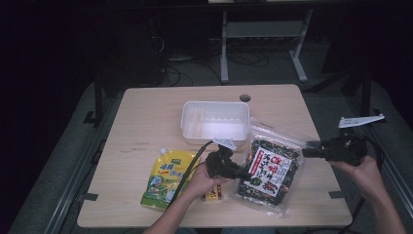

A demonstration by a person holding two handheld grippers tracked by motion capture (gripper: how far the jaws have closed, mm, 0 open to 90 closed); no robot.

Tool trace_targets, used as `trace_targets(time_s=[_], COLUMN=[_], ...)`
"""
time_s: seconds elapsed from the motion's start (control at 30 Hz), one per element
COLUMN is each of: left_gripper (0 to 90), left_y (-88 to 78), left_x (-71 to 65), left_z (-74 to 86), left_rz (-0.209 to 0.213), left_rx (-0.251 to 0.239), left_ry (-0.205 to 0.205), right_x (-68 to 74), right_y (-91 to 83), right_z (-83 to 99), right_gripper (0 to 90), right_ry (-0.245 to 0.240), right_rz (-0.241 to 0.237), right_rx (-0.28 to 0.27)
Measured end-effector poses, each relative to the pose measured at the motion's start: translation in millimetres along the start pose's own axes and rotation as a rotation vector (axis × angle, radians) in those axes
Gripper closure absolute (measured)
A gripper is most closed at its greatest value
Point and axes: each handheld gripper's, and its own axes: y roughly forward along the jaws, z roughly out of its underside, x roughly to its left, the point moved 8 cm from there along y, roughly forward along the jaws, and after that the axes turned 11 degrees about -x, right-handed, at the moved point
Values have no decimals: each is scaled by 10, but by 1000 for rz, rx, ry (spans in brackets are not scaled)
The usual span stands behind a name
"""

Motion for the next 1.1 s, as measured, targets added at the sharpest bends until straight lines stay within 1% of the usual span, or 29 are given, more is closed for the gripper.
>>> trace_targets(time_s=[0.07,0.17,0.2,0.23,0.3,0.37,0.43,0.5,0.53,0.57,0.63,0.67,0.7,0.73,0.8,0.83,0.87,0.9,0.93,0.97,1.03,1.1], left_gripper=[699,699,699,700,700,701,700,699,695,690,662,662,591,579,542,523,508,487,487,459,442,426], left_y=[-3,-5,-5,-8,-9,-9,-10,-14,-14,-19,-26,-32,-51,-66,-85,-134,-161,-161,-191,-263,-344,-430], left_x=[-5,-19,-19,-24,-27,-32,-36,-40,-40,-34,-31,-23,2,3,4,0,-2,-2,1,3,5,10], left_z=[-1,-6,-6,-8,-9,-12,-16,-13,-13,-5,-2,0,11,9,4,-9,-13,-13,-14,-5,7,26], left_rz=[1,2,2,6,7,8,9,8,8,-2,-4,-13,-47,-44,-50,-67,-77,-77,-95,-118,-136,-160], left_rx=[1,-3,-3,-3,-3,-7,-9,-5,-5,0,-1,1,9,5,1,-5,-5,-5,-2,4,1,4], left_ry=[3,11,11,17,19,22,25,32,32,37,35,39,51,50,52,61,68,68,76,88,94,102], right_x=[5,18,18,35,54,80,116,148,165,176,203,203,251,284,307,353,375,375,395,433,479,517], right_y=[54,124,124,163,199,227,249,266,272,269,258,258,240,225,218,205,198,198,185,160,125,97], right_z=[25,37,37,42,57,68,77,87,89,85,71,71,45,28,12,-14,-30,-30,-46,-84,-132,-181], right_gripper=[457,465,465,475,522,551,601,694,703,721,739,739,772,775,778,781,782,782,783,784,785,784], right_ry=[0,1,1,-1,-5,-12,-12,-17,-25,-28,-23,-23,-16,-10,-15,-26,-28,-28,-31,-47,-66,-90], right_rz=[-5,-18,-18,-39,-54,-74,-105,-127,-136,-141,-160,-160,-189,-204,-202,-199,-199,-199,-197,-184,-171,-146], right_rx=[25,49,49,62,81,91,97,109,111,113,115,115,105,98,95,94,91,91,92,85,76,75])
